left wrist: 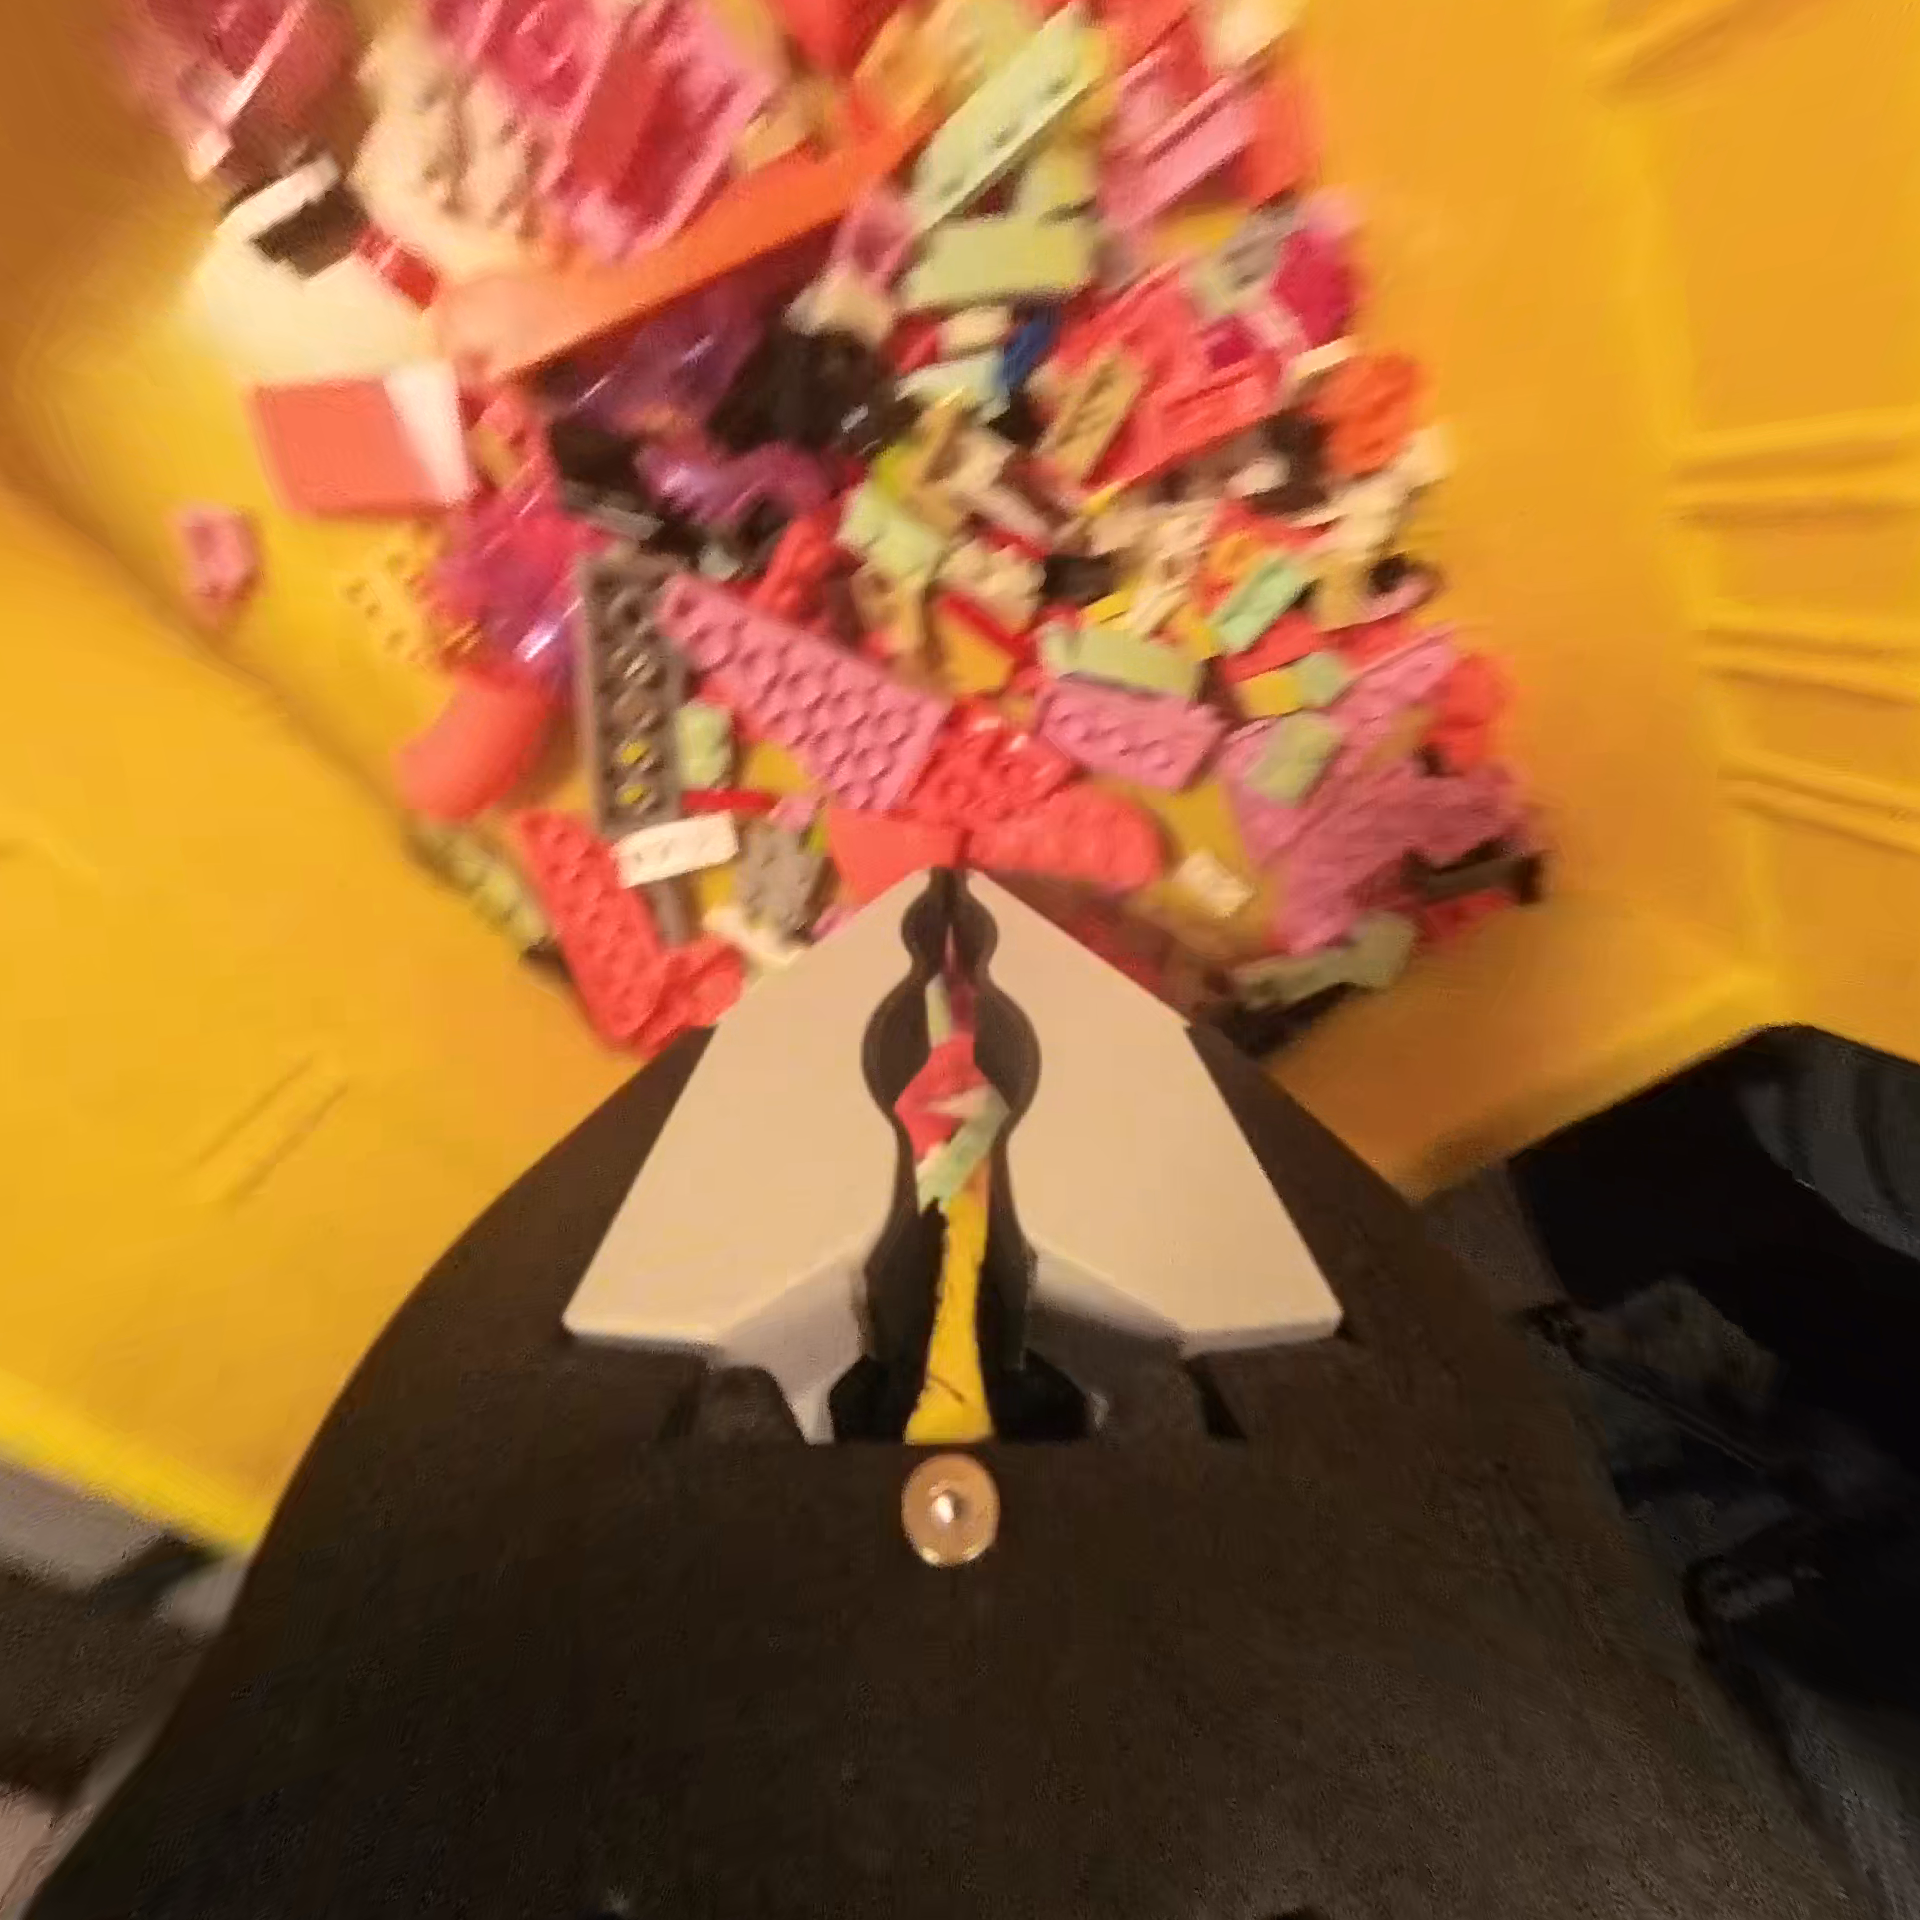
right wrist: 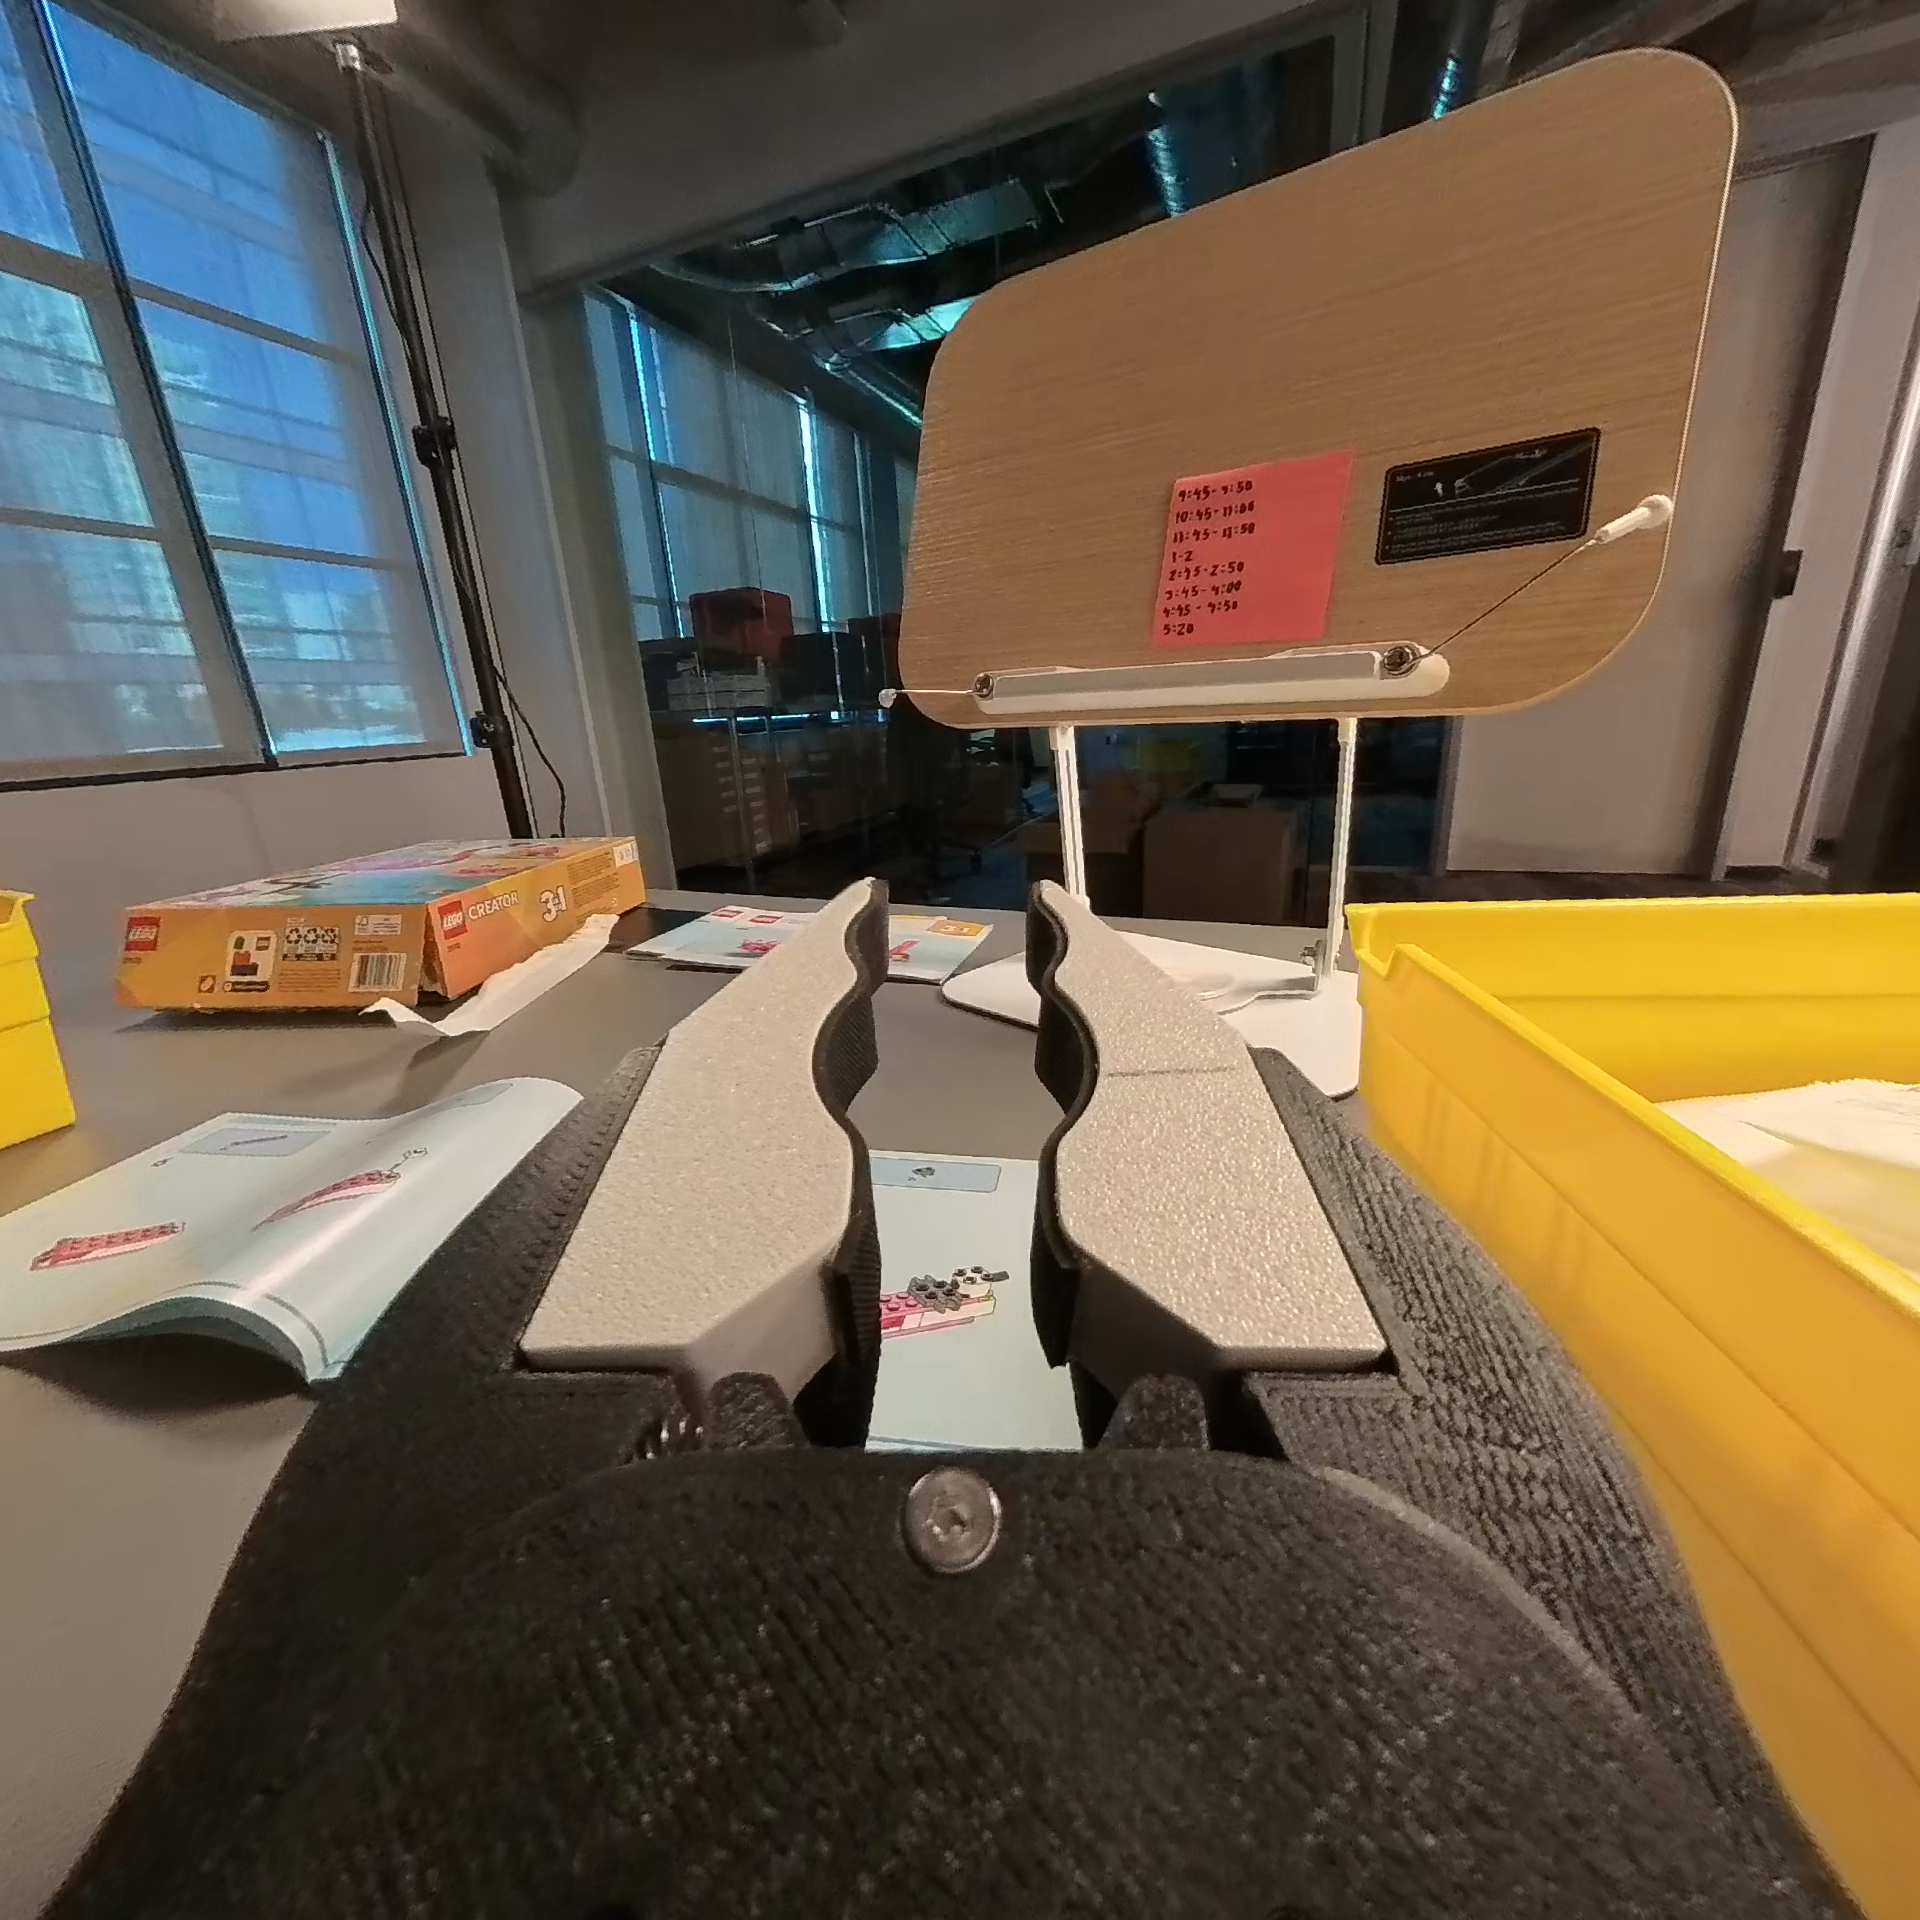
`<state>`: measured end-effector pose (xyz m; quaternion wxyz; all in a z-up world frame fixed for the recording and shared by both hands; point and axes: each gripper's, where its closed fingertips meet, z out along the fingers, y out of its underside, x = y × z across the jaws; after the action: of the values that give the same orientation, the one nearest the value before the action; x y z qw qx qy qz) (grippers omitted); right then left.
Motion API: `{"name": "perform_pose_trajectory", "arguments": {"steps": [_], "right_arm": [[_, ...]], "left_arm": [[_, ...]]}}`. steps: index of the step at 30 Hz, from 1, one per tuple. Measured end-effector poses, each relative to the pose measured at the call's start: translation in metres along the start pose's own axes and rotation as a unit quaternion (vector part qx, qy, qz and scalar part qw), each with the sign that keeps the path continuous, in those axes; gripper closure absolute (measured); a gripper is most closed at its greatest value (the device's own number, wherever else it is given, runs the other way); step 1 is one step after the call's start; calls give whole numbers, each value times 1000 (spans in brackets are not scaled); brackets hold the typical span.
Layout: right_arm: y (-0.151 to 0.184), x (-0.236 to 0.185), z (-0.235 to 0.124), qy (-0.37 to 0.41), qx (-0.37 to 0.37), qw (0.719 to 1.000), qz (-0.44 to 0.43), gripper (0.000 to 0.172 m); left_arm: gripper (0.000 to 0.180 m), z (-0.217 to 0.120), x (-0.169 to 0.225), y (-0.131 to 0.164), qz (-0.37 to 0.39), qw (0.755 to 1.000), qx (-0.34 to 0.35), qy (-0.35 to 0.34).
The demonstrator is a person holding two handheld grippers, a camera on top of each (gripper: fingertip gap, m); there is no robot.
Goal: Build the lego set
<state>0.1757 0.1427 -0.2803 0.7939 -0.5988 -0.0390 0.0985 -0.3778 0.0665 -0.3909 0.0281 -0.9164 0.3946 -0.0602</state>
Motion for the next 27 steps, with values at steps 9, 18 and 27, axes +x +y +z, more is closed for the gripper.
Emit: {"name": "perform_pose_trajectory", "arguments": {"steps": [9,18,27], "right_arm": [[0,0,0,-2,-1,1000,2,147],[0,-2,1,-5,0,1000,5,147],[0,2,0,0,2,1000,19,147]], "left_arm": [[180,-28,-59,19,-40,982,-53,-178],[180,-6,-53,49,-4,972,-169,-165],[180,-7,-34,-9,112,990,-1,-89]]}}
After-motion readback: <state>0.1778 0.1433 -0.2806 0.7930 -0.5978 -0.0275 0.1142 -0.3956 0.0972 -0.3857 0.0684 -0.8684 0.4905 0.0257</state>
